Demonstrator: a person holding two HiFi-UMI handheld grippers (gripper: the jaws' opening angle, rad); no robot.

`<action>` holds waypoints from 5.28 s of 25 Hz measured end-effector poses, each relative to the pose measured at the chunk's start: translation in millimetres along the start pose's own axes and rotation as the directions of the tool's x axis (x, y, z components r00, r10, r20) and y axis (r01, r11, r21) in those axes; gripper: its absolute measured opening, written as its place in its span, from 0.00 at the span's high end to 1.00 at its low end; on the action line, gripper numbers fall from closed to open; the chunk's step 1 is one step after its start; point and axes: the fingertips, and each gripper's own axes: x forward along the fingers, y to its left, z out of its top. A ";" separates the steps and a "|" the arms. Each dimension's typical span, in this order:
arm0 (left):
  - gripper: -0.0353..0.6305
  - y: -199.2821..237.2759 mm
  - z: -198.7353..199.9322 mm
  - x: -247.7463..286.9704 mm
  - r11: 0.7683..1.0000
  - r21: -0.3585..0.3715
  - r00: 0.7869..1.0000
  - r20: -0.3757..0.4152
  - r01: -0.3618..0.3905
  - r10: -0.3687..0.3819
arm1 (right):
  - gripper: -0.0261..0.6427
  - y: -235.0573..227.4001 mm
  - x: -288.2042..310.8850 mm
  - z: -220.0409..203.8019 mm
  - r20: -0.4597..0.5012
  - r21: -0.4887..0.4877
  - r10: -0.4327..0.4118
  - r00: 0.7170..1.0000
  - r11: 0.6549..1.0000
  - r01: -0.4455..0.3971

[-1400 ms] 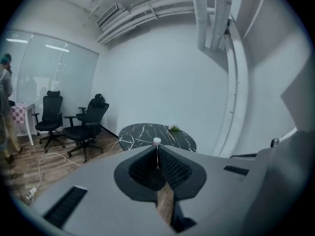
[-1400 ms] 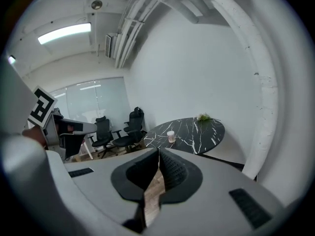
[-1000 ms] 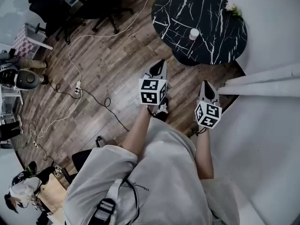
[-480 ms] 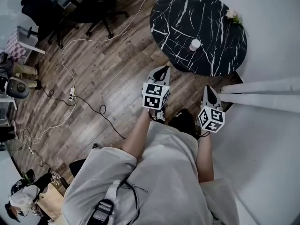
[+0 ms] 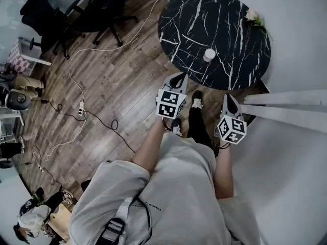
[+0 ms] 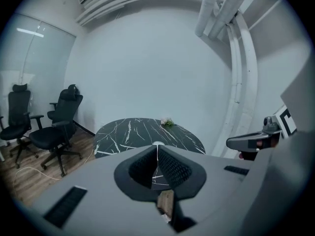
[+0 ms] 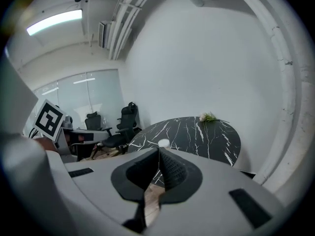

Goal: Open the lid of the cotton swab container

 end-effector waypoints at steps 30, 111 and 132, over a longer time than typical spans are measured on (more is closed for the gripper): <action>0.91 70.4 2.2 210.3 1.000 0.003 0.988 -0.153 0.014 -0.014 | 0.56 -7.6 285.9 -5.7 -0.481 -0.288 0.176 0.859 0.893 -0.345; 0.55 -43.3 28.9 165.9 0.631 0.446 0.773 -0.370 0.635 -0.515 | 0.54 74.6 168.9 92.5 -0.705 -0.500 0.498 0.504 0.154 -0.852; 0.56 -78.0 75.9 139.4 0.636 0.321 0.702 -0.155 0.701 -0.695 | 0.54 76.1 132.7 143.5 -0.418 -0.378 0.818 0.395 0.239 -0.895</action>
